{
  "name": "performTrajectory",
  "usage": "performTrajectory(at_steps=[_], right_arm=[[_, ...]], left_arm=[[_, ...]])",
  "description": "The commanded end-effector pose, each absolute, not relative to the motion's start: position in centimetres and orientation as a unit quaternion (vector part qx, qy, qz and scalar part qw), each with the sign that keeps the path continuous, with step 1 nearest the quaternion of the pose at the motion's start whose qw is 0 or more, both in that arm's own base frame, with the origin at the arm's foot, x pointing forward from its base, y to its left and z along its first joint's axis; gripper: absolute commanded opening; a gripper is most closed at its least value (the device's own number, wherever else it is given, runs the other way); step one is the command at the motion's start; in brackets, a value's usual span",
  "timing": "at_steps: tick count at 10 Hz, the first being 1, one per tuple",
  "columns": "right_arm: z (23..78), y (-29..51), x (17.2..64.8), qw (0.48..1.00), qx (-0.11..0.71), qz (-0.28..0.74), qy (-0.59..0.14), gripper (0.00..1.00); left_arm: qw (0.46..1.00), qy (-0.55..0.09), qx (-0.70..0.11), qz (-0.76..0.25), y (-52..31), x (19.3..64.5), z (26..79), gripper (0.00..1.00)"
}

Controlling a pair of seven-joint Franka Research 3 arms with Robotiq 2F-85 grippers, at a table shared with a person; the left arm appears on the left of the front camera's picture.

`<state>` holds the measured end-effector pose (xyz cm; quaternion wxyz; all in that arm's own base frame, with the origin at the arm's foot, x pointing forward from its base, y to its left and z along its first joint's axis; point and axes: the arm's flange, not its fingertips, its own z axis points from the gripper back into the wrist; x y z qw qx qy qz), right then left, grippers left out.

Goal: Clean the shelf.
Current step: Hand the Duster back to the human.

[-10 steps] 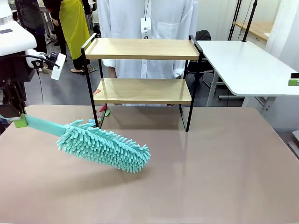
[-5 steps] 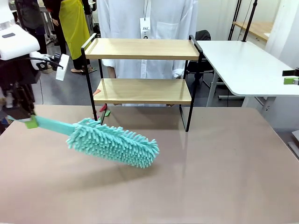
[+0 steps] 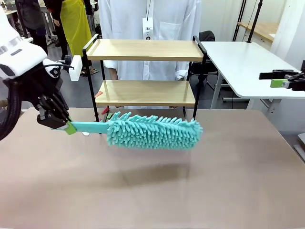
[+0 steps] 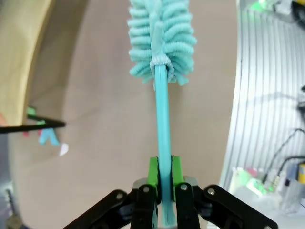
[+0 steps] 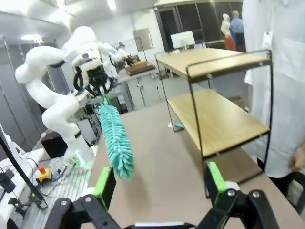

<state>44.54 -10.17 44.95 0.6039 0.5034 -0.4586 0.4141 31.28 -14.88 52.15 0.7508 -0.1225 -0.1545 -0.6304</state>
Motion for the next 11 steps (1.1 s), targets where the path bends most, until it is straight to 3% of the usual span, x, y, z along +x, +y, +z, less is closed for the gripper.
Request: performTrajectory(at_steps=[1,5,7,11], right_arm=[[44.9,-7.5,43.3,0.578,0.523,0.398,-0.484,1.0],[42.6,-2.0,43.3,0.545,0.483,0.417,-0.543,1.0],[43.3,-3.4,43.3,0.554,0.517,0.407,-0.51,1.0],[42.6,-2.9,43.4,0.552,0.508,0.412,-0.518,1.0]], left_arm=[[0.728,-0.203,-0.158,-0.635,-14.7,31.3,50.4,0.13],[0.701,-0.264,-0.19,-0.635,-14.7,31.6,48.5,0.13],[0.697,-0.273,-0.192,-0.634,-14.8,32.1,48.4,0.13],[0.711,-0.254,-0.178,-0.631,-15.3,32.7,49.9,0.13]])
